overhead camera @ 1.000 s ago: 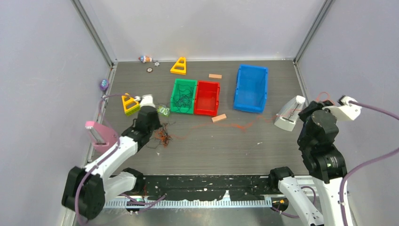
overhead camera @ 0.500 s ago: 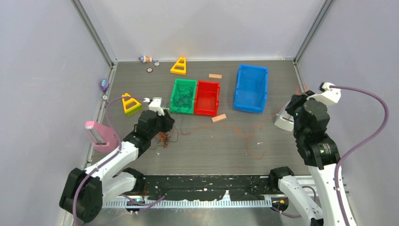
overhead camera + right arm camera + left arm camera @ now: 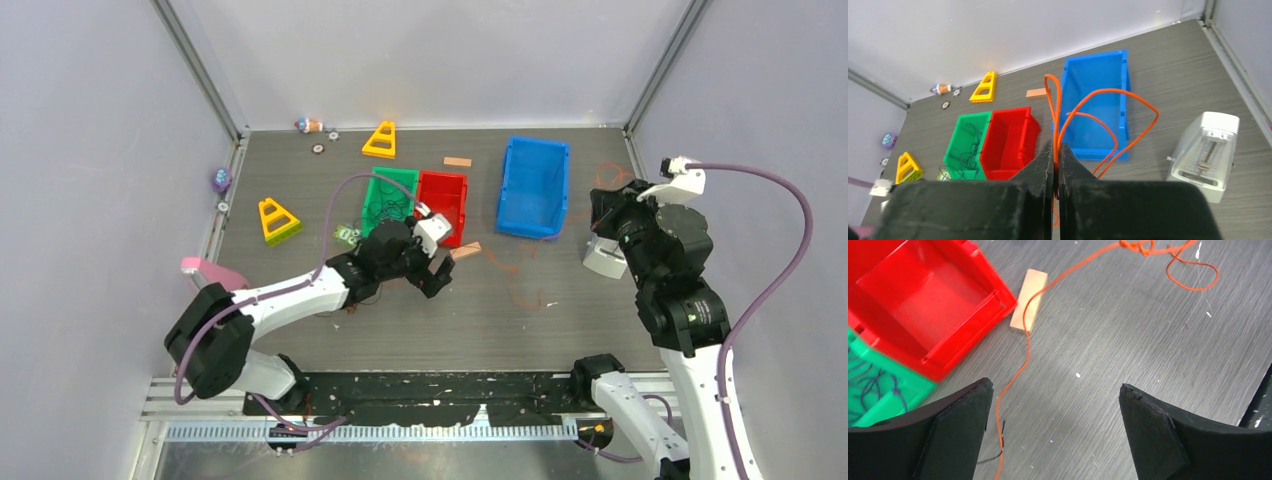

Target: Untangle the cables

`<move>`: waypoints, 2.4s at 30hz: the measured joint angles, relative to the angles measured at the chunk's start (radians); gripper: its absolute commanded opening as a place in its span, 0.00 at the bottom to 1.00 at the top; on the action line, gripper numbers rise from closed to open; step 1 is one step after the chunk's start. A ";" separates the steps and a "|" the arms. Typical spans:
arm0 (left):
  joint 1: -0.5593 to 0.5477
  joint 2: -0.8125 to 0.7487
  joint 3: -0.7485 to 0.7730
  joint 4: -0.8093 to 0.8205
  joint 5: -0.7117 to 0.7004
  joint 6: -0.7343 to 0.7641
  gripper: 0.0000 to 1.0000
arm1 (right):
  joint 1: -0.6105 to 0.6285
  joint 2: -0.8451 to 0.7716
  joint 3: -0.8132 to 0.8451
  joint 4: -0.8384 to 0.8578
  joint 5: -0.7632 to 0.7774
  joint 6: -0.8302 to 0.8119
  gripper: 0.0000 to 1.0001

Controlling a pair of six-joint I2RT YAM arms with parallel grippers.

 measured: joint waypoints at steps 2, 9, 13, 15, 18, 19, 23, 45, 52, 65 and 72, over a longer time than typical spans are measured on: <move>-0.023 0.035 0.022 0.002 0.004 0.053 0.94 | 0.000 0.009 0.010 0.000 -0.039 -0.008 0.05; -0.087 0.106 0.010 0.114 0.051 0.246 0.94 | 0.000 0.041 0.104 -0.026 -0.172 -0.025 0.05; -0.097 0.122 -0.020 0.240 0.107 0.319 0.90 | 0.000 0.048 0.164 -0.042 -0.233 -0.024 0.05; -0.098 0.143 -0.017 0.283 0.132 0.339 0.85 | 0.000 0.046 0.189 -0.048 -0.259 -0.024 0.05; -0.099 0.191 0.008 0.315 0.150 0.355 0.80 | 0.000 0.046 0.212 -0.050 -0.284 -0.023 0.05; -0.101 0.210 0.021 0.322 0.148 0.360 0.81 | 0.000 0.046 0.216 -0.053 -0.289 -0.023 0.05; -0.103 0.263 0.058 0.343 0.103 0.367 0.83 | 0.000 0.046 0.222 -0.065 -0.305 -0.023 0.05; -0.106 0.101 -0.084 0.423 0.071 0.415 0.87 | 0.000 0.042 0.227 -0.093 -0.315 -0.011 0.05; -0.106 0.169 -0.013 0.383 0.113 0.440 0.87 | 0.000 0.042 0.228 -0.093 -0.327 -0.001 0.05; -0.106 -0.052 -0.083 0.242 -0.166 0.283 0.92 | 0.000 0.143 0.129 0.023 -0.215 -0.006 0.05; -0.105 -0.182 -0.174 0.219 -0.399 0.191 0.94 | 0.059 0.349 0.128 0.108 0.034 -0.093 0.05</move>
